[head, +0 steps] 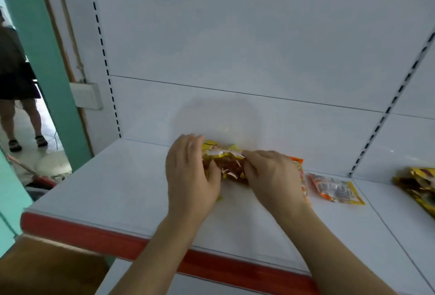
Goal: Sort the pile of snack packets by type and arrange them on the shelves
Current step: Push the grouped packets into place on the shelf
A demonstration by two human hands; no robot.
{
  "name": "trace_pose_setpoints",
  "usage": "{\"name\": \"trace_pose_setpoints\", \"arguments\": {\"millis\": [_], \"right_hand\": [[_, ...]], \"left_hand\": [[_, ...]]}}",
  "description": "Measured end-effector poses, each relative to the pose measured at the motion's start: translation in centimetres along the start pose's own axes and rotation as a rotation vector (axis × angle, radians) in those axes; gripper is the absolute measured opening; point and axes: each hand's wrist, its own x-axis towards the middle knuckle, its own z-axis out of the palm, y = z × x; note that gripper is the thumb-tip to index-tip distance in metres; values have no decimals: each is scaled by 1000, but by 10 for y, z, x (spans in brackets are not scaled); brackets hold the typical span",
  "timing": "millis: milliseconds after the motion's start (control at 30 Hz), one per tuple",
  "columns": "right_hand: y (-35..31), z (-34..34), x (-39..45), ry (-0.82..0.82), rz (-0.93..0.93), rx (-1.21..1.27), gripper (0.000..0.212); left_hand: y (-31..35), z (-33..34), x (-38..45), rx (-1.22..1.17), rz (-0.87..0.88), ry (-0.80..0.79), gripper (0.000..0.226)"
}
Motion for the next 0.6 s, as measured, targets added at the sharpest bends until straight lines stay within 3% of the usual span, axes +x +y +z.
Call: {"name": "trace_pose_setpoints", "arguments": {"millis": [67,133,200,267,333,433,533,600], "right_hand": [[-3,-11,2,168,90,9,21],[-10,-19,6,282,97,2,18],[-21,-18,6,291,-3,37,15],[-35,-13,-2,161,-137,136,17],[-41,-9,-10,74,-176,230,24],[-25,-9,-9,66,-16,176,38],[-13,4,0,-382,112,2,72],[-14,18,1,-502,36,-95,72]], "left_hand": [[3,-3,3,-32,-34,96,56],[17,-9,9,-259,-176,-71,58],[33,-11,16,-612,-348,-270,56],[39,-6,21,-790,-499,-261,35],[32,-3,27,-752,-583,-163,14],[11,-6,36,-664,-669,-91,13],[-8,-14,41,-627,-716,-100,14],[-16,-17,40,-618,-701,-151,12]]}}
